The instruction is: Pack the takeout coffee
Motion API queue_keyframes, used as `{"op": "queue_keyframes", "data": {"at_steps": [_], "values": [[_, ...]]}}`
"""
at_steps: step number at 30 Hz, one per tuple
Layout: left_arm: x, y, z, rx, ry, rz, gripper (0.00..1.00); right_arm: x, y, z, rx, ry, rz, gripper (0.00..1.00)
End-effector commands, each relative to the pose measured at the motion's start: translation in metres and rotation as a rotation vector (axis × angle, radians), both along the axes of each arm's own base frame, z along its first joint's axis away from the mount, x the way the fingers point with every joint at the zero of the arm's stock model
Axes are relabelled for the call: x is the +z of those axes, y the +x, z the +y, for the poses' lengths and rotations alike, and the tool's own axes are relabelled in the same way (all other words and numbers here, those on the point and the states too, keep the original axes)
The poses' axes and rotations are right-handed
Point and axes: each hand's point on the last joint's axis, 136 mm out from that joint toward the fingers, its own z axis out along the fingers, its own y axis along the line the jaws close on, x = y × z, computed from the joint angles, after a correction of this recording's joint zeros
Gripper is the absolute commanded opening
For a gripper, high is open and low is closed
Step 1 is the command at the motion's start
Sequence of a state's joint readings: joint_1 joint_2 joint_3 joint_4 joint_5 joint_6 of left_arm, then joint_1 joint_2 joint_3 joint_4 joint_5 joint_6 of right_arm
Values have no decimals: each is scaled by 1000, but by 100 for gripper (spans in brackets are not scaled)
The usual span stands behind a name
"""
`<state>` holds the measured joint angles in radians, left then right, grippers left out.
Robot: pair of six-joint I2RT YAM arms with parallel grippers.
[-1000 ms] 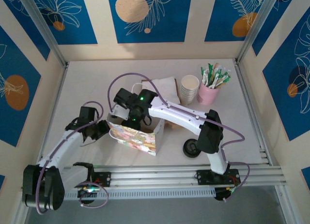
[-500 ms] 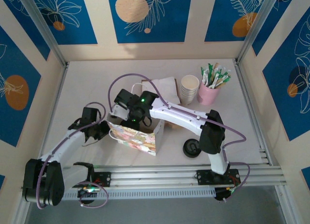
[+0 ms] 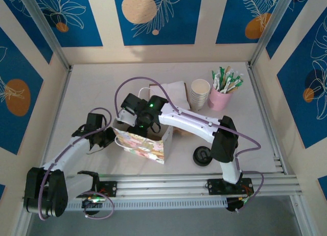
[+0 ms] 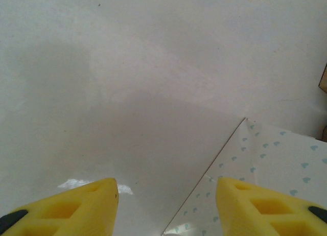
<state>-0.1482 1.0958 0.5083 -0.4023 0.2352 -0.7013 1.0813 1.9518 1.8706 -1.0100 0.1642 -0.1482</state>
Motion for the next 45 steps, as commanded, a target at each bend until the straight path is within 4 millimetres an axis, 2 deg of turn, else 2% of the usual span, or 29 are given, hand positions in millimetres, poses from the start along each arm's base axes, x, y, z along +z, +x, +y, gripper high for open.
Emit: {"op": "queue_keyframes", "data": {"at_steps": [1, 9, 13, 22, 32, 40, 42, 45], "values": [[-6, -5, -5, -17, -12, 18, 53, 17, -9, 4, 3, 48, -2, 55], [-8, -5, -5, -20, -9, 25, 53, 34, -8, 8, 6, 100, -38, 55], [-8, -5, -5, -18, -12, 24, 53, 32, -6, 9, -3, 111, -23, 55], [-8, -4, -5, -21, -8, 22, 54, -12, -6, 5, -24, 40, 42, 54], [-9, -4, -5, -22, -6, 28, 54, -22, -12, 0, -33, 36, 67, 54], [-11, -5, -4, -23, -1, 32, 54, -56, -18, -20, -37, -106, 56, 54], [-11, -5, -5, -25, -1, 32, 53, -52, -18, -23, -47, -102, 54, 54], [-11, -5, -4, -25, 0, 33, 53, -30, -18, -15, -51, -16, 50, 54]]}}
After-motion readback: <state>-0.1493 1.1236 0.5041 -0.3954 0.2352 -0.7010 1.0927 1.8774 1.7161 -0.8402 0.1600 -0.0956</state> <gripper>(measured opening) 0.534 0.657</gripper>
